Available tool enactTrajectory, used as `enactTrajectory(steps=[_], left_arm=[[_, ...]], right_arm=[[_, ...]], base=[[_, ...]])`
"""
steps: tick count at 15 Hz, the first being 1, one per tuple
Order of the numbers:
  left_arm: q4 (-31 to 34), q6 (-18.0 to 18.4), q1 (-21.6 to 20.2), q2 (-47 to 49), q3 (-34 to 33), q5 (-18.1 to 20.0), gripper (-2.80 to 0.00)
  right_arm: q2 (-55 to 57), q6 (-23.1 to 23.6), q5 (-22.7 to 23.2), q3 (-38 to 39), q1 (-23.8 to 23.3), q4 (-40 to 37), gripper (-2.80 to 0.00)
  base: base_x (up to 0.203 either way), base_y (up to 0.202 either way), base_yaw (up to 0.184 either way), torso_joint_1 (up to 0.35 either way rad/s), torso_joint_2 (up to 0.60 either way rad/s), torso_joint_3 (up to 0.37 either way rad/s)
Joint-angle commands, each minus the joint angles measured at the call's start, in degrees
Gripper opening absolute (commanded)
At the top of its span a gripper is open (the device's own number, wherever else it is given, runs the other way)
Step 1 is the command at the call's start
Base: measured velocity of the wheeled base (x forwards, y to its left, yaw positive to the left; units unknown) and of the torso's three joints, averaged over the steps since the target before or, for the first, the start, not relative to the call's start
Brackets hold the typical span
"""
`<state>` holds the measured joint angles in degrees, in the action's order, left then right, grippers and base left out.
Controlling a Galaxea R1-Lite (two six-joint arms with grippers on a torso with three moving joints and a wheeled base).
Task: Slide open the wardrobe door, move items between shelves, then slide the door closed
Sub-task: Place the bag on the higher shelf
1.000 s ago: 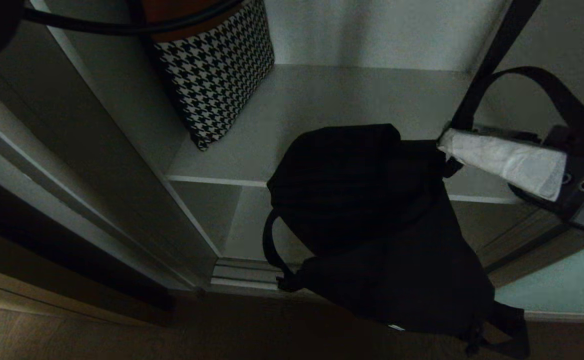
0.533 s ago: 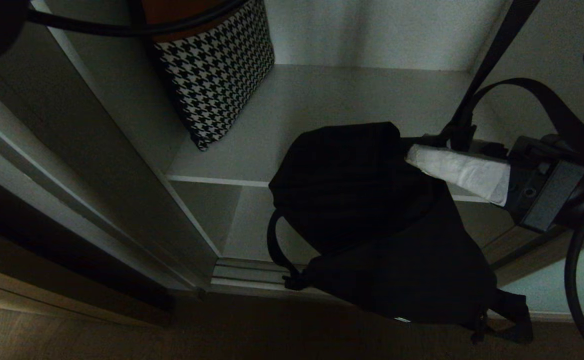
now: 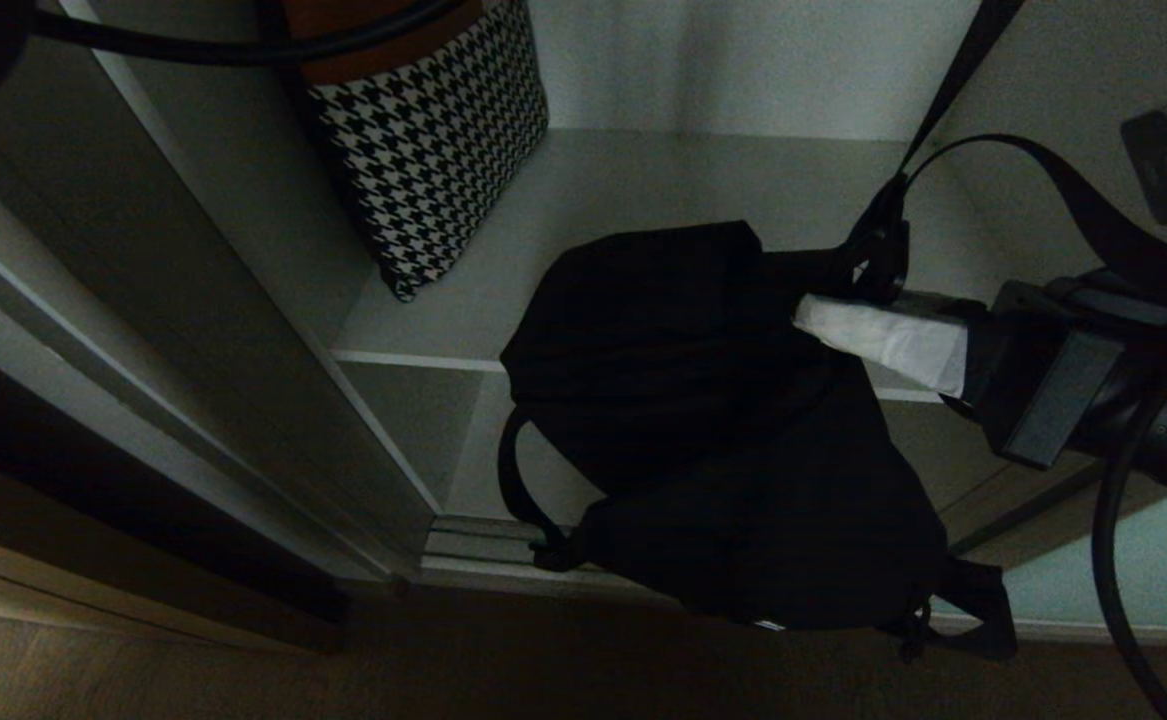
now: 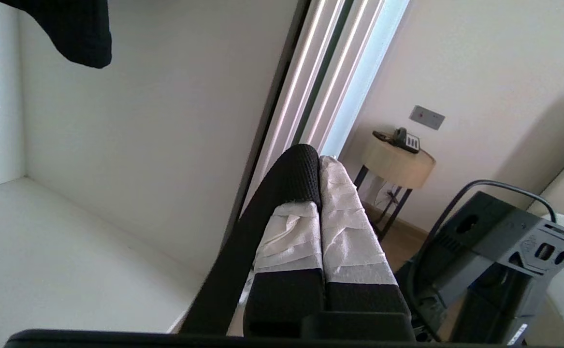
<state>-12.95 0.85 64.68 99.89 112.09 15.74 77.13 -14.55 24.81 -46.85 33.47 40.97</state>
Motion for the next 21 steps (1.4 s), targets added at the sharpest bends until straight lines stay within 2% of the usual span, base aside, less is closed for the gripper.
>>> enactTrajectory(steps=[1, 9, 12, 16, 21], left_arm=[[-0.1, 0.0, 0.0, 0.1, 0.0, 0.2, -2.80], [-0.1, -1.5, 0.2, 0.3, -0.2, -0.1, -2.80], [0.4, -1.5, 0.1, 0.1, -0.1, -1.9, -2.80], [2.2, 4.3, 0.3, 0.2, -0.1, -11.1, -2.80], [4.8, 5.3, 1.4, -0.1, -0.1, -16.0, -2.80]], right_arm=[[1.4, -0.1, 0.1, -0.2, 0.1, 0.5, -2.80], [0.9, -0.7, -0.1, -0.8, 0.1, 1.4, -2.80], [-0.3, -0.9, -0.3, -1.5, 0.1, 1.3, -2.80], [-1.6, -0.7, 0.0, -0.5, 0.1, 0.5, -2.80], [-1.1, -0.7, 0.1, -0.5, 0.1, -0.1, -2.80]], base=[[0.000, 0.000, 0.000, 0.000, 0.00, 0.000], [0.000, 0.000, 0.000, 0.000, 0.00, 0.000], [0.000, 0.000, 0.000, 0.000, 0.00, 0.000], [0.000, 0.000, 0.000, 0.000, 0.00, 0.000], [0.000, 0.000, 0.000, 0.000, 0.00, 0.000]])
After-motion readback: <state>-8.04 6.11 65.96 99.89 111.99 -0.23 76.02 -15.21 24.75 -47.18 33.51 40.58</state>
